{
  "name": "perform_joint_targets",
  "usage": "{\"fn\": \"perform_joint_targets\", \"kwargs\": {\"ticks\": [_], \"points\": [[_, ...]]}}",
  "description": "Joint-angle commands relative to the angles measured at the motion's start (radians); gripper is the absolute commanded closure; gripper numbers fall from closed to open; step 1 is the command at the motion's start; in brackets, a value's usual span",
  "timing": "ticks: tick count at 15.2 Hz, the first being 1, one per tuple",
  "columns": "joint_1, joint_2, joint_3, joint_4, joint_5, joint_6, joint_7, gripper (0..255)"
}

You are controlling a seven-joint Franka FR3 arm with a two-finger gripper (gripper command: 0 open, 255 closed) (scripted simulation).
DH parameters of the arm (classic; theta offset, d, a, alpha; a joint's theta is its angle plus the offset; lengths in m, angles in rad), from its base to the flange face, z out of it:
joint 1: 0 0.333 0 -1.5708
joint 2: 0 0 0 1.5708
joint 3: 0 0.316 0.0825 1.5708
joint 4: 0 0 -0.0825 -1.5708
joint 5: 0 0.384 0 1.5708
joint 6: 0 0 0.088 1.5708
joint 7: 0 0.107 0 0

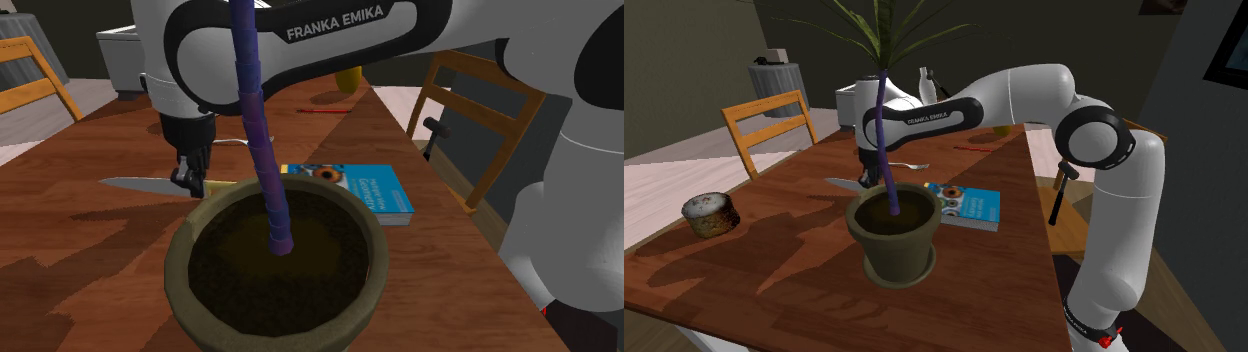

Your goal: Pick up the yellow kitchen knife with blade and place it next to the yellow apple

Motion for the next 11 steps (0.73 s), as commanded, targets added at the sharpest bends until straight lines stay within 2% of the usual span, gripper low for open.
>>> {"fn": "perform_joint_targets", "kwargs": {"ticks": [1,11], "points": [[0.000,-0.003,0.000,0.017,0.002,-0.019,-0.001,255],[0.007,0.006,0.003,0.163,0.000,-0.157,-0.003,255]]}}
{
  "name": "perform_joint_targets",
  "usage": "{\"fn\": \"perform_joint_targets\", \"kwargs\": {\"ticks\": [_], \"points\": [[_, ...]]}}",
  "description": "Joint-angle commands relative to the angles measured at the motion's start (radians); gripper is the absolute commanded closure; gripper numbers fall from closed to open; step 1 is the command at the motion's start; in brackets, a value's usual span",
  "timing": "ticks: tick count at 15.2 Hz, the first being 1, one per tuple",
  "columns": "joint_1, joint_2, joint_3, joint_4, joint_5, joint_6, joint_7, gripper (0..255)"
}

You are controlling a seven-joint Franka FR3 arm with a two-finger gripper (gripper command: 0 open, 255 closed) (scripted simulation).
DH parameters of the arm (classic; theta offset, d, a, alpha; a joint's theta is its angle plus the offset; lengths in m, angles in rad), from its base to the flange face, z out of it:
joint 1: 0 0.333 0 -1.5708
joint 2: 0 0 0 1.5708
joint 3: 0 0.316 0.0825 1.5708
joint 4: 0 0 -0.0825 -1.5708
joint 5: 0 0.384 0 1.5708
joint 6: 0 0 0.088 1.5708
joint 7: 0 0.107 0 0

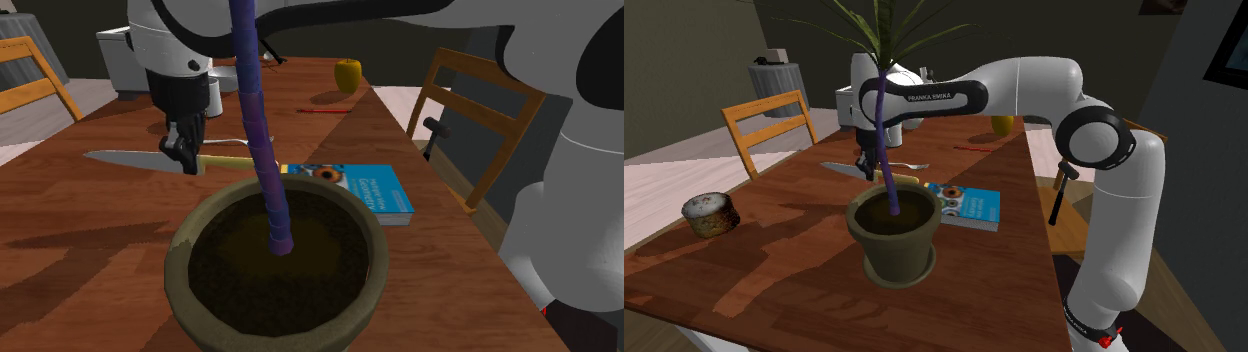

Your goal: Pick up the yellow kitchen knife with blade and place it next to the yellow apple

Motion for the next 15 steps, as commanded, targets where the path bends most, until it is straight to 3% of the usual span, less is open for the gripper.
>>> {"fn": "perform_joint_targets", "kwargs": {"ticks": [1,15], "points": [[0.003,0.009,0.000,0.038,-0.003,-0.030,0.000,255],[0.033,0.084,0.005,0.336,-0.030,-0.256,0.007,255]]}}
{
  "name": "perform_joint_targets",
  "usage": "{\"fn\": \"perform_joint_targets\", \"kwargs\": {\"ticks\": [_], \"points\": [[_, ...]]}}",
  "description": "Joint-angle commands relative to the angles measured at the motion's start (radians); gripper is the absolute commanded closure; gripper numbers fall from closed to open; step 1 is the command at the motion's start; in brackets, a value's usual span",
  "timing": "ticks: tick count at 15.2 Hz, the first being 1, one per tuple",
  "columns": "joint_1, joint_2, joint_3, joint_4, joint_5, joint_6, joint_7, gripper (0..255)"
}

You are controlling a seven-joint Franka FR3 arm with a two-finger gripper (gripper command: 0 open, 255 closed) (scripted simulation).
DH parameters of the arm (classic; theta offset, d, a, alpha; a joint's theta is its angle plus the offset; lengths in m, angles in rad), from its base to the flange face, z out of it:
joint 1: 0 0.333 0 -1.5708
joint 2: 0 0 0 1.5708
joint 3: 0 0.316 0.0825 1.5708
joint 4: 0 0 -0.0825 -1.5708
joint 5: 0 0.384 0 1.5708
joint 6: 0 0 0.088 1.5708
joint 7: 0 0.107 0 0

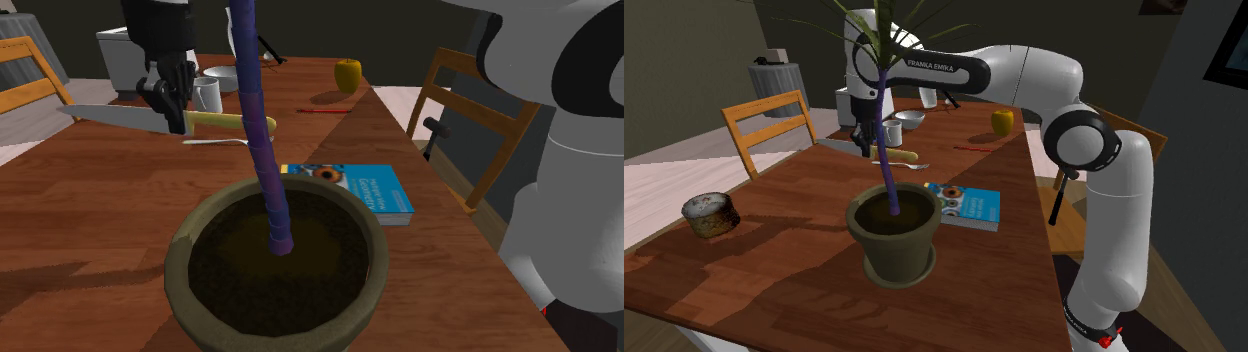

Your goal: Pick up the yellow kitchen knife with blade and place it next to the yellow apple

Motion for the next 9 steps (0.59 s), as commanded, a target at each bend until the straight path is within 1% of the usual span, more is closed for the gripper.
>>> {"fn": "perform_joint_targets", "kwargs": {"ticks": [1,6,9], "points": [[0.009,0.023,0.001,0.063,-0.008,-0.041,0.002,255],[0.036,0.085,0.001,0.229,-0.032,-0.147,0.005,255],[0.065,0.145,-0.001,0.369,-0.055,-0.228,0.006,255]]}}
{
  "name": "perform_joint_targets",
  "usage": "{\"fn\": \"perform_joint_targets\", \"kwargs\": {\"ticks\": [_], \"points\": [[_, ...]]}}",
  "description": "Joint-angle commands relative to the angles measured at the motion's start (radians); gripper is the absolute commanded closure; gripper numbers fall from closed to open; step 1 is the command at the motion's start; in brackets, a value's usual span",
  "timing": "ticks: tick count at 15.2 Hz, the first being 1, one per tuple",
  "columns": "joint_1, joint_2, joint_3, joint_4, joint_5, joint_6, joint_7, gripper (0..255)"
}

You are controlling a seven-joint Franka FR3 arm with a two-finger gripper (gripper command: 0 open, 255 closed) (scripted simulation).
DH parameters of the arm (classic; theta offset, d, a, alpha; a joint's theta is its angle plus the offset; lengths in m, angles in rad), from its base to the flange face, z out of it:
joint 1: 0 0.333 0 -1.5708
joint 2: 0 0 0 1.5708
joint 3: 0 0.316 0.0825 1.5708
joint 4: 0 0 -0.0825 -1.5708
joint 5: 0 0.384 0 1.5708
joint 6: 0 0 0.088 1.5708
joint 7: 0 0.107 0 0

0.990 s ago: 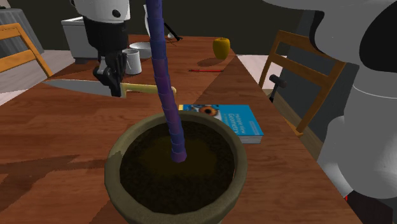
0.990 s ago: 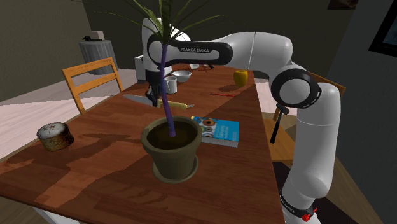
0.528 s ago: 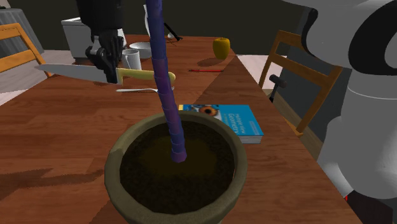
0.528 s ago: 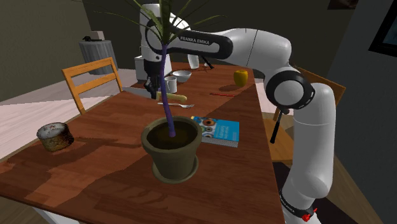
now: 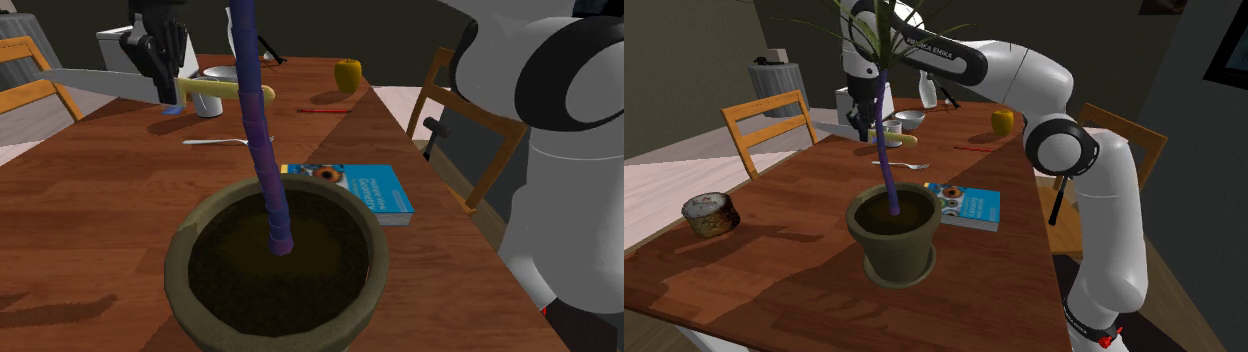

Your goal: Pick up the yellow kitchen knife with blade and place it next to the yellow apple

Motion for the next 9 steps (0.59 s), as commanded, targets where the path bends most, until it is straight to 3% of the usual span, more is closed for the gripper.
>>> {"fn": "perform_joint_targets", "kwargs": {"ticks": [1,2,5,9], "points": [[0.028,0.058,-0.002,0.126,-0.022,-0.069,0.001,255],[0.038,0.077,-0.004,0.167,-0.028,-0.091,0.001,255],[-0.074,-0.080,-0.005,-0.081,0.038,0.003,-0.057,255],[-0.172,-0.211,-0.033,-0.264,0.103,0.062,-0.152,255]]}}
